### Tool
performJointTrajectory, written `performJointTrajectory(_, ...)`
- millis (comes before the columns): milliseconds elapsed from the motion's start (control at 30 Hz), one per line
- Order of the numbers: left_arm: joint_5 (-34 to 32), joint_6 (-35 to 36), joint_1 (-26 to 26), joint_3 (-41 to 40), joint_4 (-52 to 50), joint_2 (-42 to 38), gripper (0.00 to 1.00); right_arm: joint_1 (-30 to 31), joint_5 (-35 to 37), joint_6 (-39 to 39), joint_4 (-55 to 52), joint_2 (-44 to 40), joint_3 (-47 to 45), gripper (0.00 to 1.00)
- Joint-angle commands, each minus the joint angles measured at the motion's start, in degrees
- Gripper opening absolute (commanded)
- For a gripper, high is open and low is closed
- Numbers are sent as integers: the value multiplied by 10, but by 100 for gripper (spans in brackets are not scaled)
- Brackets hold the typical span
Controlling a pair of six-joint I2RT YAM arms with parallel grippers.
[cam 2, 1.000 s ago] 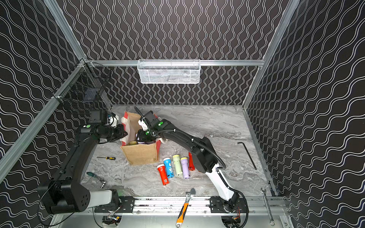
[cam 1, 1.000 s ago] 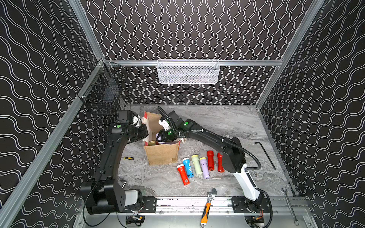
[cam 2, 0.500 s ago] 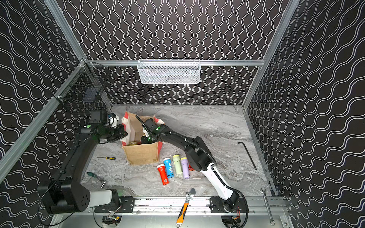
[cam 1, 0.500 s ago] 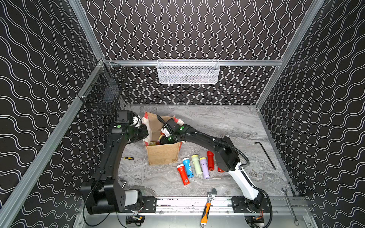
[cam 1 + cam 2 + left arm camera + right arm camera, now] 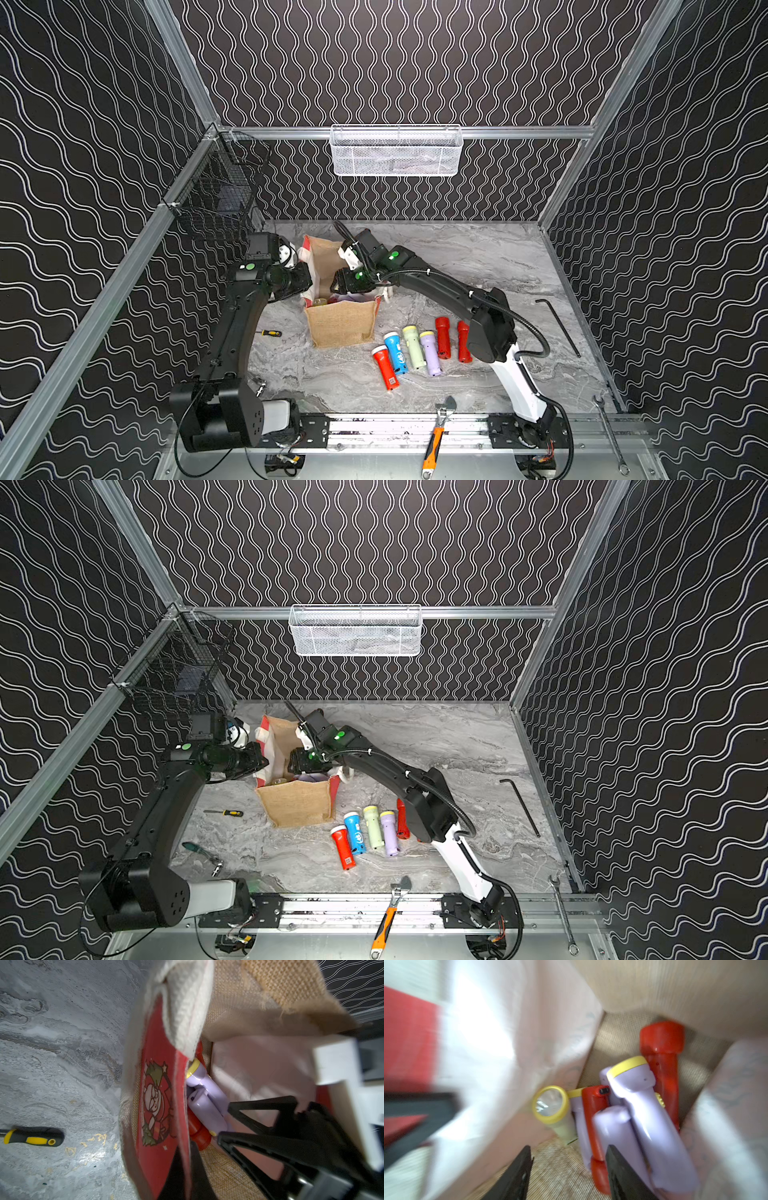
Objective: Put the flashlights into the tote bags
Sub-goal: Place the flashlight in the canvas bag.
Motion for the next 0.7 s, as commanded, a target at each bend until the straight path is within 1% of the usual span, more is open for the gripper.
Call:
performJointTrajectory(0, 4, 11, 0, 0, 14, -1, 3, -3, 6, -22, -19, -24, 7, 59)
performJointTrajectory(133, 6, 10, 1, 1, 14, -1, 3, -3, 35, -50, -38, -68, -2, 59)
performJointTrajectory(233, 5, 11, 1, 1, 14, -1, 3, -8, 76, -68, -42, -122, -37, 59)
performJointTrajectory(433, 5, 11, 1, 4, 14, -2, 3, -44, 145, -76, -31, -265, -158, 59)
performJointTrajectory(500, 5, 10, 1, 4, 14, -2, 3, -63, 170, -72, -32, -318, -215, 59)
performJointTrajectory(667, 4, 11, 1, 8, 12, 3, 3, -128, 200, -32, -39, -431, -362, 59)
